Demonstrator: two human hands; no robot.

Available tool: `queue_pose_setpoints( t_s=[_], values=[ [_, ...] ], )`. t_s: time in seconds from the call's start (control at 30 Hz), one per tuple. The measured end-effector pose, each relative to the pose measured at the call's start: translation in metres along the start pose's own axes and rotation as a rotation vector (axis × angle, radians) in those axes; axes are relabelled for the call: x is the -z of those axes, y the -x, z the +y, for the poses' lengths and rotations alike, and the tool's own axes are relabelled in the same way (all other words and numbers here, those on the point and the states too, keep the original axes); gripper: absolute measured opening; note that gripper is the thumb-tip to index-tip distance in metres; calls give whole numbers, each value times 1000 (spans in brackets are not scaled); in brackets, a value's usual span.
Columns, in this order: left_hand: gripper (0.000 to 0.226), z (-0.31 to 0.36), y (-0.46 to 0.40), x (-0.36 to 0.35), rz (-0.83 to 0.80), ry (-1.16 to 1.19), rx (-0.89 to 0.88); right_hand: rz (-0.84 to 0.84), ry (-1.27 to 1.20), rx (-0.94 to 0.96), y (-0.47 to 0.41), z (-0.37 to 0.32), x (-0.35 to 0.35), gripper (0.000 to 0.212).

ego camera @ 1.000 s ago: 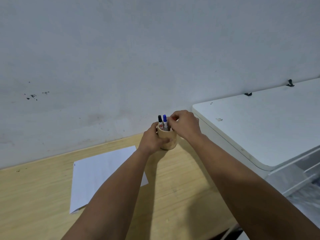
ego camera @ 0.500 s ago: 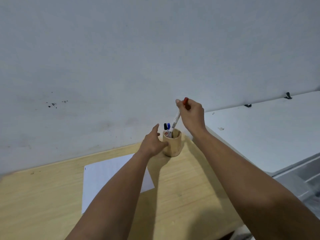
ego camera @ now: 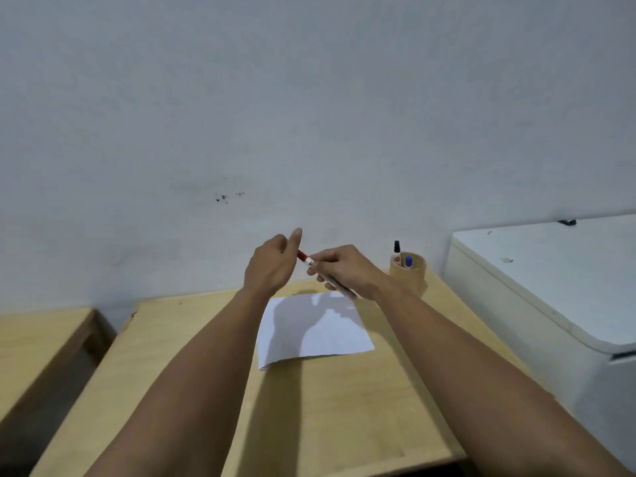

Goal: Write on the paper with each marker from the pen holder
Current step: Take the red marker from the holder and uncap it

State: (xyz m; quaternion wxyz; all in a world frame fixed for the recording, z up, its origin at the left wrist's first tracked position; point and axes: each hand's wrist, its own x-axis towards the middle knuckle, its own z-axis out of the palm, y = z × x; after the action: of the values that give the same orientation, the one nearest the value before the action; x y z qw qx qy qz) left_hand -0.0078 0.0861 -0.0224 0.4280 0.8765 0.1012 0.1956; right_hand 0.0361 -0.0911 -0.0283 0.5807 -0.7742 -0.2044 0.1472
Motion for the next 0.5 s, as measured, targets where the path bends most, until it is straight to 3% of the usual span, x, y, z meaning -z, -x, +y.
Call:
queue_pose_setpoints(
  t_s=[0.13, 0.3, 0.43, 0.5],
  values=[
    [65, -28, 12, 32, -22, -172, 34, -95, -25, 32, -10, 1, -42, 18],
    [58, -57, 7, 55, 34, -105, 60, -124, -29, 98, -24, -3, -80, 17],
    [53, -80, -7, 69, 199, -1, 200, -91, 143, 160, -38, 5, -87, 10],
    [57, -100, -13, 85, 289, -126, 214, -43, 153, 122, -44, 20, -74, 9]
  ],
)
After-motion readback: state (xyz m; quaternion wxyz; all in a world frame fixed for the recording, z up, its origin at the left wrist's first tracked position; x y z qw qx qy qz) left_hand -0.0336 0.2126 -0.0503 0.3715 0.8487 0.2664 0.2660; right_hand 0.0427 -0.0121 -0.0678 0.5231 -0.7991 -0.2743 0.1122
